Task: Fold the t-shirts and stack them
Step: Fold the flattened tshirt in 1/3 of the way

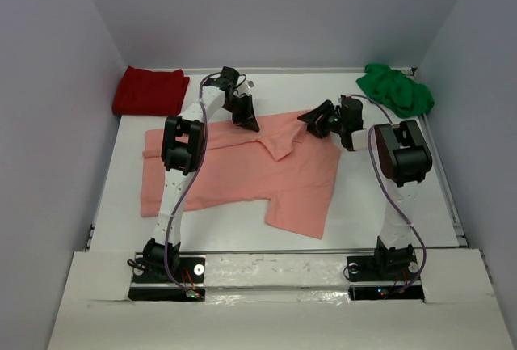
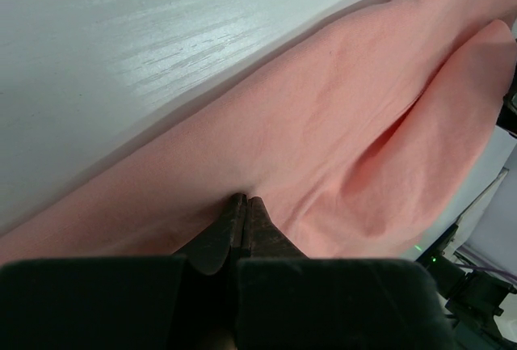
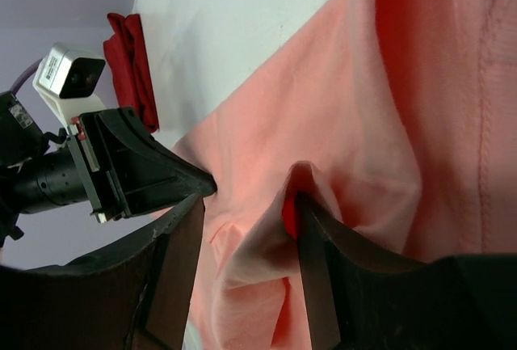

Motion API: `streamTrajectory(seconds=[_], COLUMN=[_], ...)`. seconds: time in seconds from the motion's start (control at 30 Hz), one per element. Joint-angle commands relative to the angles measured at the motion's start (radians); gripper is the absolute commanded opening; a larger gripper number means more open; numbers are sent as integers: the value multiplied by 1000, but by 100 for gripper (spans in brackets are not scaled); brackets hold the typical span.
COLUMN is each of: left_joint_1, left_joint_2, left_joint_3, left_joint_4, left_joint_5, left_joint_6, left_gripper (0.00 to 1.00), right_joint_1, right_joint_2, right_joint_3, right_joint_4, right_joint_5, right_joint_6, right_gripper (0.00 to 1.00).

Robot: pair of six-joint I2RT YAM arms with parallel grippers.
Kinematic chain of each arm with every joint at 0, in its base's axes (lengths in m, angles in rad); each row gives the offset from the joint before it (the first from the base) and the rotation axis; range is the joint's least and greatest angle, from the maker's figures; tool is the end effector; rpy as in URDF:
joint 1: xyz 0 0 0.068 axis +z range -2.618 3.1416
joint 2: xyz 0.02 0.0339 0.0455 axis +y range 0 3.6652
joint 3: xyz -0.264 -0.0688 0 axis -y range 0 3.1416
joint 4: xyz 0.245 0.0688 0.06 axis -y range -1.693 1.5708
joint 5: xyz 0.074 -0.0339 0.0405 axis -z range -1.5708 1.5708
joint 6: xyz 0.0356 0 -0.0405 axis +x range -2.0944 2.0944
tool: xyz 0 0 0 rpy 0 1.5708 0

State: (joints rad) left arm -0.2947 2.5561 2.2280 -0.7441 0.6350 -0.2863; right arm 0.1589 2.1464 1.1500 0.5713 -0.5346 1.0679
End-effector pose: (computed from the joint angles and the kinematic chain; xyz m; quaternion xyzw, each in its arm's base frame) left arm 0.5110 -0.1772 0.1471 0.0809 0.9203 -0.3570 0.1379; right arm 0.4341 0.0879 0.1187 0.2272 0.7911 0.4824 0.2997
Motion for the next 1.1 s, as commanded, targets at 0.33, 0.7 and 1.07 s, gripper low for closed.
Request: streamTrajectory(seconds=[0.33,0.7,1.07], left_joint_1=[25,26,25], left_joint_2=[81,79,81], left_joint_3=[-22,-19,-22], left_joint_4=[-64,-64,-64], left_joint_5=[-149,-149,-147], left_joint_6=[53,53,55], left_gripper=[3,3,3], right_joint_1=[7,-2,-21], right_joint_2=[-135,-163,-123], right_joint_3=[-144,-173,-164], right_joint_4=[15,15,156], right_joint_5=[2,-10,-45], right_joint_6=[-65,-71,2], right_gripper=[53,52,55])
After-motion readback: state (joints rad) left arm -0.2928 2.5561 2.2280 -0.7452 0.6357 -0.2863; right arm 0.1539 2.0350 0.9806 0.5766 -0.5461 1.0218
